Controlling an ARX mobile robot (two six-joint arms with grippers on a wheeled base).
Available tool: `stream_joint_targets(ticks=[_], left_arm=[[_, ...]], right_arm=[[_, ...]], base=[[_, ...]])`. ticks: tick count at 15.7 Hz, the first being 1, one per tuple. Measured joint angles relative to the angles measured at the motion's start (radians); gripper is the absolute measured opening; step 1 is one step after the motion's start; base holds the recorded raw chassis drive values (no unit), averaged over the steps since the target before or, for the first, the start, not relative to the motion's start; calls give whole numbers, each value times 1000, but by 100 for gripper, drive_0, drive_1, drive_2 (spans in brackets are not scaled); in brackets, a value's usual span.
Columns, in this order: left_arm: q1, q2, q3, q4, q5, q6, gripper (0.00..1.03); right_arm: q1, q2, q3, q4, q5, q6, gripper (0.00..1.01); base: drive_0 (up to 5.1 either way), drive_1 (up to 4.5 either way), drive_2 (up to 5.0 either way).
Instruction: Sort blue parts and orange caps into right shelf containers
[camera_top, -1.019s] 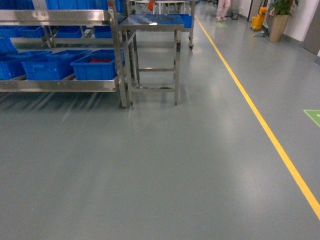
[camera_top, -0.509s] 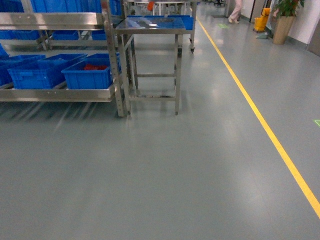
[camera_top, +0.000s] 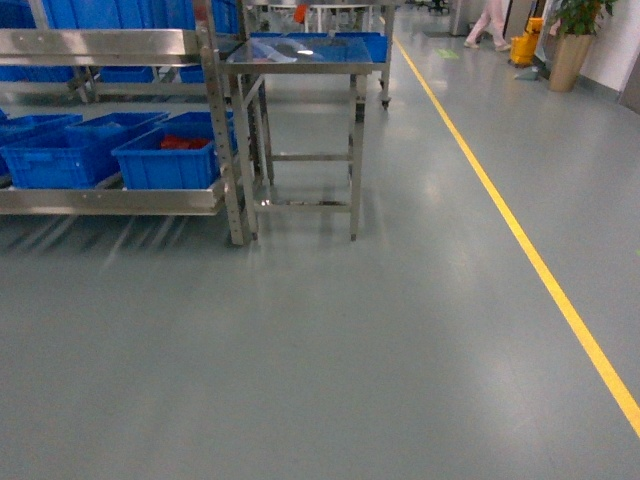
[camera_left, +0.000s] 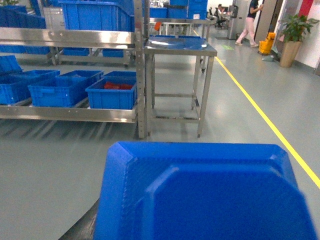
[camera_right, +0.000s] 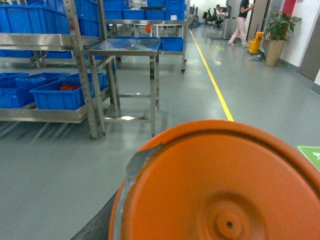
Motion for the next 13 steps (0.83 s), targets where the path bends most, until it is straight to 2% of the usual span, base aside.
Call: stream_joint_targets(ticks=[13], left_arm=[[0, 0, 0, -2, -1, 0, 42]], right_arm=[[0, 0, 0, -4, 0, 0, 43]], base=[[4, 437, -429]])
